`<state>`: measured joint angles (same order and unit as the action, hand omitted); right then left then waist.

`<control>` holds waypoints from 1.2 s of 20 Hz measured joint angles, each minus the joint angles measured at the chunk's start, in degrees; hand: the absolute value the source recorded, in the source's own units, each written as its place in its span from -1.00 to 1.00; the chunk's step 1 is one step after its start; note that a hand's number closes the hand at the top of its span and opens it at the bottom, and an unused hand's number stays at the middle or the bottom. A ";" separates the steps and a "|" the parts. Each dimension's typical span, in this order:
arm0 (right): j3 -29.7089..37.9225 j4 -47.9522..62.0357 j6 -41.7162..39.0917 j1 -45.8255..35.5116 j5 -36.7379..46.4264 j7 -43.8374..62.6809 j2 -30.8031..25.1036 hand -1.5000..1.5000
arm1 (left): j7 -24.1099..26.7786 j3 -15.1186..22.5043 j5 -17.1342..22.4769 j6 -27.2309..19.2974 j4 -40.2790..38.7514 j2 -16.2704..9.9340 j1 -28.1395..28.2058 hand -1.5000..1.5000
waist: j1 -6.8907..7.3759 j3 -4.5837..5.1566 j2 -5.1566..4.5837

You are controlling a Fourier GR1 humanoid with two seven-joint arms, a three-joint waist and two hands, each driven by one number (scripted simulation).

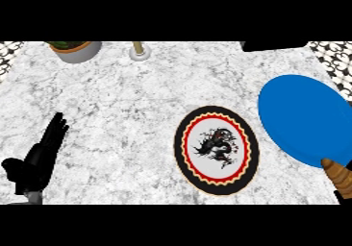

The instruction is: Pick the croissant from the plate and place it in the plate

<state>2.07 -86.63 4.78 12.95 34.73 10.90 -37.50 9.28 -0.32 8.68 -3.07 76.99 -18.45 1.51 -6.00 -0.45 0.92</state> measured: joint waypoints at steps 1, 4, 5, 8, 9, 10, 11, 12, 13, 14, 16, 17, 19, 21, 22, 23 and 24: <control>2.57 0.90 0.70 1.20 -1.98 -3.64 -1.44 1.00 | -0.06 -0.27 0.25 0.20 0.01 -0.19 0.11 0.00 | -0.15 0.01 0.05; 10.36 4.46 1.24 4.86 -8.28 -15.39 -5.67 1.00 | 0.19 -0.06 0.16 0.31 0.19 0.07 0.05 0.00 | 0.35 0.09 -0.04; 13.00 6.08 1.04 5.80 -10.37 -19.22 -7.00 1.00 | 0.23 -0.14 0.06 0.25 -0.09 0.04 -0.15 0.00 | 0.56 0.12 -0.11; 20.51 11.50 0.22 7.85 -16.03 -30.34 -9.95 1.00 | 0.25 0.61 -0.52 0.53 -0.09 0.33 -1.04 0.00 | 1.75 0.19 -0.30; 22.88 12.84 0.04 8.92 -17.51 -33.81 -10.56 1.00 | -0.15 0.67 -0.60 0.48 -0.22 0.44 -1.68 0.00 | 2.09 0.24 -0.36; 25.27 14.05 -0.14 10.00 -19.09 -37.16 -10.89 1.00 | 0.01 0.70 -0.65 0.75 -0.41 0.41 -1.82 0.00 | 2.38 0.28 -0.40; 27.57 15.33 -0.81 10.13 -20.83 -39.71 -11.59 1.00 | -0.25 0.95 -0.90 0.60 -0.60 0.71 -2.40 0.00 | 2.72 0.29 -0.45; 29.65 16.34 -0.92 10.60 -22.23 -42.40 -11.60 1.00 | -0.02 1.32 -1.28 0.53 -0.35 0.93 -1.92 0.00 | 3.10 0.33 -0.47; 31.45 17.19 -0.93 10.72 -23.26 -44.45 -11.66 1.00 | -0.35 1.49 -1.32 0.87 0.39 0.72 -1.60 0.00 | 3.54 0.34 -0.50; 33.49 18.08 -1.36 11.15 -24.41 -46.65 -12.08 1.00 | -1.18 1.42 -1.13 1.22 1.28 0.36 -1.72 0.00 | 3.85 0.35 -0.53; 36.01 19.13 -2.05 10.31 -25.89 -48.68 -12.53 1.00 | -1.71 0.92 -0.88 2.04 0.55 0.03 -3.11 0.00 | 4.42 0.38 -0.65; 36.73 19.01 -2.20 9.98 -26.04 -49.21 -12.33 1.00 | -1.53 0.64 -0.93 2.45 0.22 -0.13 -3.13 0.00 | 4.69 0.42 -0.70; 38.34 18.56 -4.28 9.66 -27.09 -49.86 -12.49 1.00 | -1.30 0.74 -1.36 2.68 0.07 0.40 -3.11 0.00 | 5.06 0.44 -0.76; 39.16 16.19 -5.60 9.30 -27.44 -48.45 -11.98 1.00 | -1.09 0.99 -2.15 2.53 -0.44 1.16 -3.68 0.00 | 5.27 0.45 -0.80; 39.73 14.82 -6.41 9.30 -27.51 -47.57 -11.72 1.00 | -1.27 0.94 -2.44 2.49 -0.56 1.42 -3.89 0.00 | 5.36 0.47 -0.82; 40.03 13.55 -7.29 8.97 -27.54 -46.28 -11.86 1.00 | -1.30 0.65 -2.47 2.78 -1.16 1.45 -4.66 0.00 | 5.41 0.47 -0.84; 39.56 11.76 -7.34 8.45 -27.16 -44.64 -11.35 1.00 | -2.14 1.05 -2.94 2.18 -0.26 1.97 -4.81 0.00 | 5.52 0.49 -0.84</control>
<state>41.63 -74.87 -2.56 21.40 7.57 -33.74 -48.84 7.14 0.73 5.74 -0.89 76.73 -16.48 -3.30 -0.48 0.04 0.08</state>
